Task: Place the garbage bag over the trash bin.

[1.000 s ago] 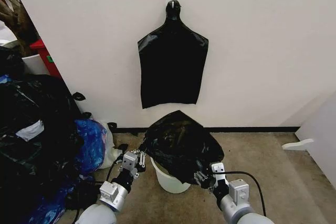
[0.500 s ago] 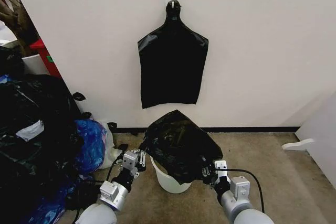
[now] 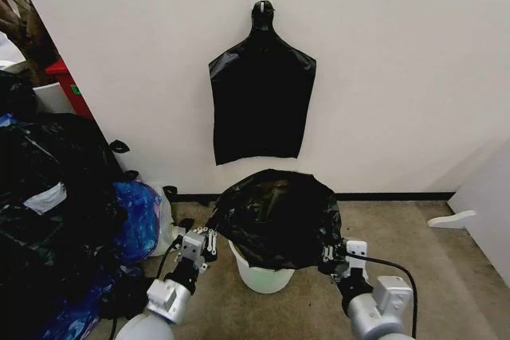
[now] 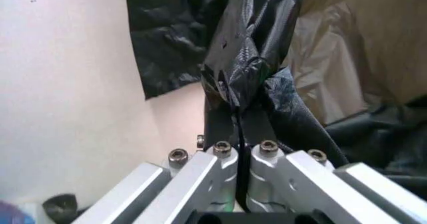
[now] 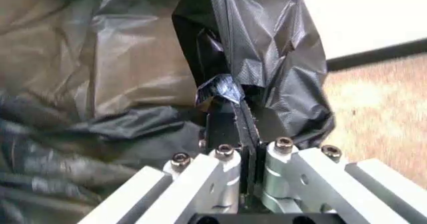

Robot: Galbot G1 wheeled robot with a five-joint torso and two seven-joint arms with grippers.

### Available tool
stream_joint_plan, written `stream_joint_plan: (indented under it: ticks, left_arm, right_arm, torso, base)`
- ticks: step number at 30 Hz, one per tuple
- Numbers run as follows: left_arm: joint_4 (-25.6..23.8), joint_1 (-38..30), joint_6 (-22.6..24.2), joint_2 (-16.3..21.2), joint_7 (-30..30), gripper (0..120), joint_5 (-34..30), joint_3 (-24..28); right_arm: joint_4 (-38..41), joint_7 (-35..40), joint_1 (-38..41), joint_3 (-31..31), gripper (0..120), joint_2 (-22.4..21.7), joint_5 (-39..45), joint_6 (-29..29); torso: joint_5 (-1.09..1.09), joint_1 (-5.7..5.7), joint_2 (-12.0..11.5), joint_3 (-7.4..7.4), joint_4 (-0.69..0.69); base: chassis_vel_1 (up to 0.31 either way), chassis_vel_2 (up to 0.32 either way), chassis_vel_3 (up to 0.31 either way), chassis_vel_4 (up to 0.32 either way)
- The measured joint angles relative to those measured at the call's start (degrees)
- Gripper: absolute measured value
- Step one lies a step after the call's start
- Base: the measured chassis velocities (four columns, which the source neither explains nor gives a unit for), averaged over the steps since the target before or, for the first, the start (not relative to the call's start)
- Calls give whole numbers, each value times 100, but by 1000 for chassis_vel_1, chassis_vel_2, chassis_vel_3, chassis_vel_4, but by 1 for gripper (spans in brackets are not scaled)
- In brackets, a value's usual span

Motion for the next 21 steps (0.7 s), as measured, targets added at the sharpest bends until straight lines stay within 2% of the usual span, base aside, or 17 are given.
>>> stream_joint_plan:
  ticks: [2, 8, 12, 17, 21]
  left_arm:
    - [-204, 357, -37, 12, -67, 0, 117, -33]
    - [-557, 876, -55, -11, -336, 0, 207, -153]
    - [175, 550, -104, -155, -669, 0, 187, -124]
    - [606, 404, -145, -165, -792, 0, 115, -54]
    - [735, 395, -183, -198, -719, 0, 137, 18]
  right_arm:
    - [5, 76, -36, 14, 0, 97, 55, -2]
    - [2, 78, -28, 0, 0, 259, 168, 7]
    - [-182, -26, -21, -65, 0, 364, 249, 27]
    - [-289, -48, -209, -33, 0, 435, 284, 191]
    - [-491, -116, -426, -55, 0, 562, 121, 490]
  torso:
    - [1, 0, 0, 0, 1]
    - [3, 0, 0, 0, 1]
    - [1, 0, 0, 0, -1]
    - [0, 0, 0, 0, -1]
    - [1, 0, 0, 0, -1]
  base:
    - [0, 0, 0, 0]
    - [0, 0, 0, 0]
    - [0, 0, 0, 0]
    - [0, 0, 0, 0]
    - [0, 0, 0, 0]
